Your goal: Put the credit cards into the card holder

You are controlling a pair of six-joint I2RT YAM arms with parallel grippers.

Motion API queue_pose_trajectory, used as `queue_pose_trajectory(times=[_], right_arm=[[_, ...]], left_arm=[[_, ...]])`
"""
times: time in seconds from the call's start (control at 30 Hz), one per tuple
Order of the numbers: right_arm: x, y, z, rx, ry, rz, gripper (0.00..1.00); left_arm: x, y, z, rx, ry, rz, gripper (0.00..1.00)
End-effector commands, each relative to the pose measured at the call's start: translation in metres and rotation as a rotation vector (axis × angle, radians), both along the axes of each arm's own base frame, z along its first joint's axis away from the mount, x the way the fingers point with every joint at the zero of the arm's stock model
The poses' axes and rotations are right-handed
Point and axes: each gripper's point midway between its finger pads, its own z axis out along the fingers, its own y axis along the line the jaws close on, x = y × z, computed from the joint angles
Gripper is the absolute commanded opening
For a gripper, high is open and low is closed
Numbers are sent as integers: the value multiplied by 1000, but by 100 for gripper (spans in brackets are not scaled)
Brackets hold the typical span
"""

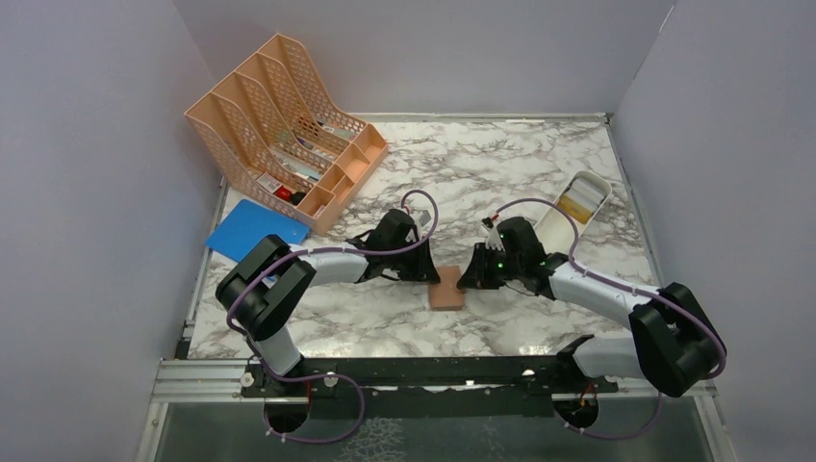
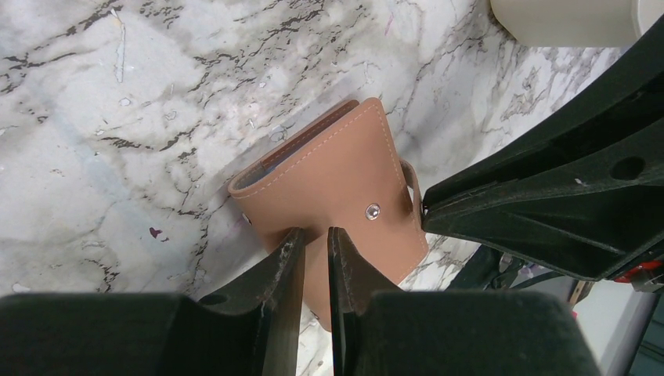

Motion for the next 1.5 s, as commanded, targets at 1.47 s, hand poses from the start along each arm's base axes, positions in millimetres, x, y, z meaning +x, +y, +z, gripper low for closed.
queue_pose_trajectory(times=[1.47], right_arm=[[7, 11, -14, 27, 9, -17, 19]], left_arm=[[-29, -5, -9, 9, 59, -48, 21]])
